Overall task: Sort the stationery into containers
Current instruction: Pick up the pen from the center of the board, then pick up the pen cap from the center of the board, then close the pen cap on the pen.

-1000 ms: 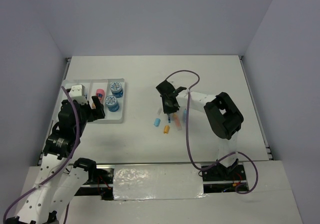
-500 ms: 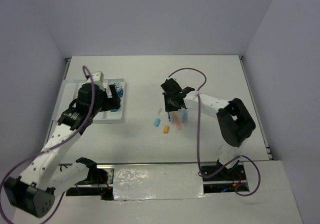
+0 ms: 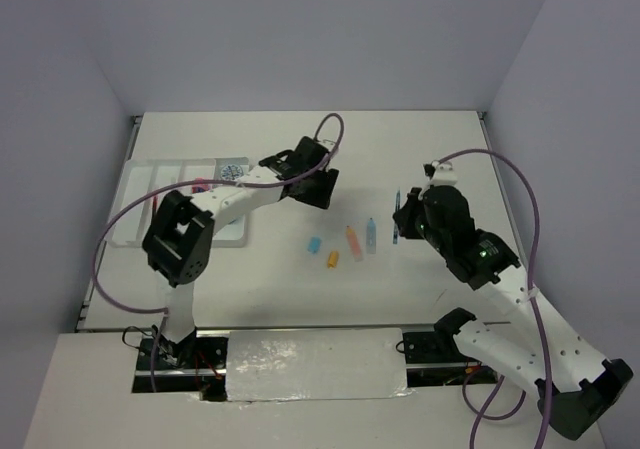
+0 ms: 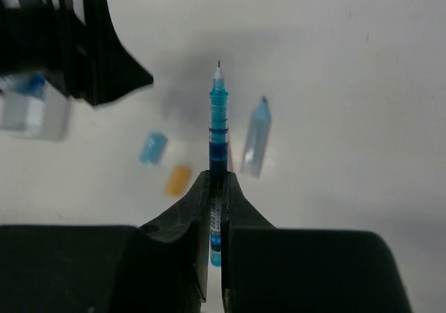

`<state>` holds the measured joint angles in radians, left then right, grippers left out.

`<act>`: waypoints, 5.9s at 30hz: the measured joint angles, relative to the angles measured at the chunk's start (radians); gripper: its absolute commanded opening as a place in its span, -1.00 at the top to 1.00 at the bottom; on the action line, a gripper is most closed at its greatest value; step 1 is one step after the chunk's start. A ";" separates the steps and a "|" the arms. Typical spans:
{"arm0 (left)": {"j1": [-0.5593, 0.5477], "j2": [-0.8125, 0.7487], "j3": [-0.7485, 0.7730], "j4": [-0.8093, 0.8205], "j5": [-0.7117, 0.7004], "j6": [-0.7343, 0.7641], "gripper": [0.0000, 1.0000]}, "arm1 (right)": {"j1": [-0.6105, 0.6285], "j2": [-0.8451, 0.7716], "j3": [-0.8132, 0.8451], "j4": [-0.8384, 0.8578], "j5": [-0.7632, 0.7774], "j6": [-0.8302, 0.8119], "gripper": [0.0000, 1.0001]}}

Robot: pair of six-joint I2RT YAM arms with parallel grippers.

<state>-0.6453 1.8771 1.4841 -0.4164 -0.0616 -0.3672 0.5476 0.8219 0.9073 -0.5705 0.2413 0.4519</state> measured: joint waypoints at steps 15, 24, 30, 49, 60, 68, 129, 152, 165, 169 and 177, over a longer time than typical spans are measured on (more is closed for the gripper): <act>-0.032 0.224 0.083 -0.101 0.043 0.079 -0.15 | -0.014 -0.106 -0.132 -0.095 -0.141 -0.024 1.00; -0.034 0.241 0.100 -0.094 0.033 0.084 -0.08 | -0.014 -0.112 -0.135 -0.078 -0.176 -0.028 1.00; -0.035 0.249 0.111 -0.097 0.002 0.085 0.14 | -0.014 -0.112 -0.141 -0.076 -0.183 -0.030 1.00; -0.033 0.126 -0.112 0.109 0.092 0.019 1.00 | -0.014 -0.128 -0.203 0.008 -0.292 -0.032 1.00; -0.059 -0.186 -0.237 0.321 0.174 -0.116 1.00 | -0.003 -0.135 -0.289 0.176 -0.359 -0.011 1.00; -0.105 -0.483 -0.426 0.601 0.186 -0.241 1.00 | 0.187 -0.227 -0.454 0.460 -0.408 0.112 1.00; -0.290 -0.904 -0.666 0.818 -0.004 -0.264 1.00 | 0.635 -0.156 -0.310 0.657 0.069 0.045 1.00; -0.294 -0.904 -0.674 0.861 0.006 -0.325 1.00 | 0.634 -0.102 -0.179 0.590 0.124 -0.092 1.00; -0.309 -0.949 -0.674 0.951 -0.019 -0.310 0.71 | 0.634 -0.050 -0.055 0.569 0.069 -0.227 1.00; -0.309 -0.957 -0.678 0.973 0.024 -0.261 0.33 | 0.634 -0.043 -0.051 0.578 0.039 -0.237 1.00; -0.316 -0.961 -0.644 0.957 0.179 -0.175 0.27 | 0.634 -0.070 -0.051 0.587 -0.054 -0.281 1.00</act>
<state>-0.9611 0.9157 0.8402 0.5407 0.1173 -0.5419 1.1820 0.7517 0.8562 0.0170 0.1875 0.1707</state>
